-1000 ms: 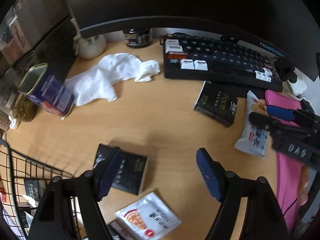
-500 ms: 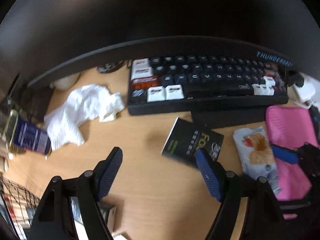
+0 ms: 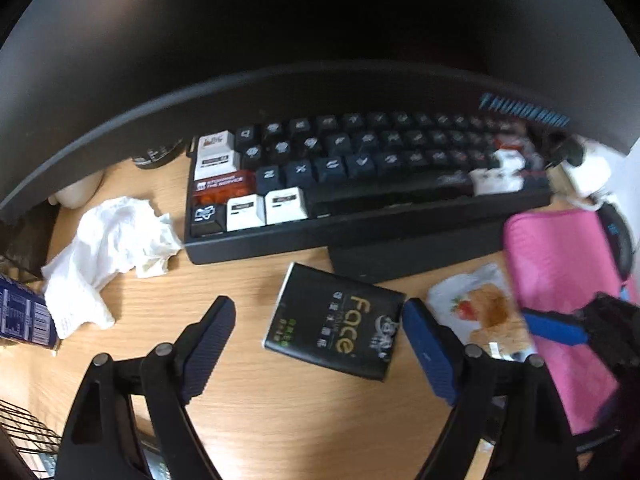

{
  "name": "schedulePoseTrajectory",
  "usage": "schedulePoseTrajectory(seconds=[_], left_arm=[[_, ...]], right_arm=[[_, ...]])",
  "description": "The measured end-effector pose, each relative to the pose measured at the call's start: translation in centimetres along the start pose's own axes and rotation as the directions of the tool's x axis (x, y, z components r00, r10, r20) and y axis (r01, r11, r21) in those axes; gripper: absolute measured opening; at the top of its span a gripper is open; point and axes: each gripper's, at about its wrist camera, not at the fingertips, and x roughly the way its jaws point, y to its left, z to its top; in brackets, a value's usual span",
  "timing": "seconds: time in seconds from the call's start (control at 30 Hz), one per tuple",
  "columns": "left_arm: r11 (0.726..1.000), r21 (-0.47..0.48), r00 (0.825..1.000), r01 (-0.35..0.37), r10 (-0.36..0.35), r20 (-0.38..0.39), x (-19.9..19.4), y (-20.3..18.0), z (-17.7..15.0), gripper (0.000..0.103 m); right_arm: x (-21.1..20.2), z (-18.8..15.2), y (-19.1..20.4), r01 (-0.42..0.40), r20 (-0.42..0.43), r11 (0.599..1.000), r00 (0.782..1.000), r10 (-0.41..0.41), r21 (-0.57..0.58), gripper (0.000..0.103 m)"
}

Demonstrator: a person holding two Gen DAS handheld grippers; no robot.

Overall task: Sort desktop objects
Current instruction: 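Grasp the whole-wheat biscuit bag with the right gripper while the left grasps a Face pack, then carry the biscuit bag and Face pack over the wire basket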

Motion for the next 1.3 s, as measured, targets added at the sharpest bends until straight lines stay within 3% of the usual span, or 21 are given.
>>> schedulePoseTrajectory(seconds=[0.1, 0.13, 0.17, 0.23, 0.27, 0.3, 0.5, 0.77, 0.93, 1.07, 1.3], left_arm=[[1.0, -0.016, 0.999, 0.023, -0.023, -0.024, 0.6, 0.5, 0.0, 0.088], [0.999, -0.023, 0.999, 0.027, -0.027, -0.028, 0.4, 0.8, 0.1, 0.085], [0.999, -0.024, 0.999, 0.026, -0.026, -0.024, 0.2, 1.0, 0.2, 0.076], [1.0, -0.024, 1.0, 0.011, -0.012, -0.025, -0.4, 1.3, 0.3, 0.069], [1.0, -0.022, 1.0, -0.002, 0.001, -0.03, -0.6, 1.4, 0.3, 0.069], [1.0, -0.019, 0.999, -0.01, 0.01, -0.032, -0.8, 1.5, 0.2, 0.069], [1.0, -0.031, 1.0, 0.001, -0.001, -0.006, -3.8, 2.2, -0.3, 0.069], [0.99, -0.134, 0.999, 0.046, -0.041, 0.035, -9.1, 4.8, -2.9, 0.069], [0.989, -0.141, 0.995, 0.033, -0.019, 0.098, -14.3, 4.0, -7.7, 0.069], [0.989, -0.148, 0.986, 0.026, -0.001, 0.168, -16.7, 4.8, -9.7, 0.069], [0.968, -0.241, 0.964, -0.07, 0.128, 0.232, -22.7, 10.3, -16.9, 0.069]], right_arm=[[0.1, 0.0, 0.2, 0.009, -0.001, 1.0, 1.0, -0.009, -0.006, 0.065], [0.1, 0.0, 0.3, 0.012, -0.003, 1.0, 1.0, -0.012, -0.009, 0.065], [0.1, 0.0, 0.4, 0.016, -0.004, 1.0, 1.0, -0.016, -0.014, 0.065], [0.1, 0.0, 0.4, 0.038, -0.007, 0.999, 0.999, -0.038, -0.013, 0.057], [0.0, 0.0, 0.3, 0.061, -0.008, 0.998, 0.998, -0.061, -0.009, 0.044], [0.0, 0.1, 0.2, 0.074, -0.011, 0.997, 0.997, -0.074, -0.004, 0.037], [-1.0, -0.3, 0.1, 0.054, -0.021, 0.998, 0.998, -0.054, 0.015, 0.035], [-5.4, -1.3, 2.8, 0.071, 0.053, 0.997, 0.996, -0.071, -0.011, 0.035], [-8.9, -2.3, 6.5, 0.084, 0.109, 0.995, 0.991, -0.078, -0.059, 0.035], [-11.8, -3.2, 10.5, 0.089, 0.162, 0.99, 0.984, -0.07, -0.111, 0.035], [-14.9, -4.8, 20.5, 0.045, 0.258, 0.968, 0.966, 0.021, -0.248, 0.035]])
